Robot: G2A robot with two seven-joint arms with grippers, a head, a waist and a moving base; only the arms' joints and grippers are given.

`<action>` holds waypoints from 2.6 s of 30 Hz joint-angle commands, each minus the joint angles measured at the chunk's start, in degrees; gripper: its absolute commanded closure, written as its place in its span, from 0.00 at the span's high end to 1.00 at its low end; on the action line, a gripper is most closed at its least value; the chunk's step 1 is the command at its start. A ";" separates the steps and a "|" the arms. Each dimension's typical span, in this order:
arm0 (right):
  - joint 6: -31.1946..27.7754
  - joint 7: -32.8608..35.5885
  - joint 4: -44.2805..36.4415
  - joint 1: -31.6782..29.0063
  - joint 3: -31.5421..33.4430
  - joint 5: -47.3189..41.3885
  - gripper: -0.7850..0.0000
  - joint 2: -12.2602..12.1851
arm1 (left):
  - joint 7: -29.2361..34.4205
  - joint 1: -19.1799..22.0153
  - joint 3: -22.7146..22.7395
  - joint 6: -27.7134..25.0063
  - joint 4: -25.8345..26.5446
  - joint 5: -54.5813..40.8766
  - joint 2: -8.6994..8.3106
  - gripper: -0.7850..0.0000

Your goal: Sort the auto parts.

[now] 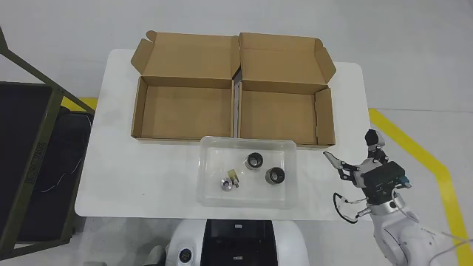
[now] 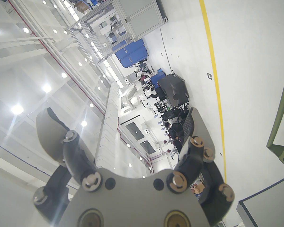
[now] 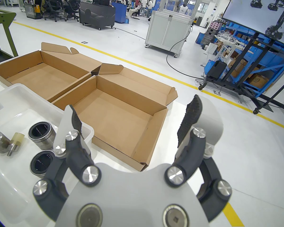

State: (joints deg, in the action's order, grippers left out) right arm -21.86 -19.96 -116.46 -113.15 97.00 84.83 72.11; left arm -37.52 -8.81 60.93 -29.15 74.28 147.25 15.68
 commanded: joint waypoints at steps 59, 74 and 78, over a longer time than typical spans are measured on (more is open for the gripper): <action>-36.15 31.90 8.12 24.58 -21.71 -2.49 1.00 -5.18 | 0.00 0.00 0.00 0.00 0.00 0.00 0.00 1.00; -36.15 48.39 3.51 29.17 -27.52 -2.55 1.00 -12.50 | 0.00 0.00 0.00 0.00 0.00 0.00 0.00 1.00; -36.15 51.19 2.99 30.17 -29.35 -3.49 1.00 -13.78 | 0.00 0.00 0.00 0.00 0.00 0.00 0.00 1.00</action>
State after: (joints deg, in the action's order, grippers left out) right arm -58.00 30.29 -113.36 -83.34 68.31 81.32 58.66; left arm -37.52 -8.81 60.93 -29.15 74.28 147.25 15.68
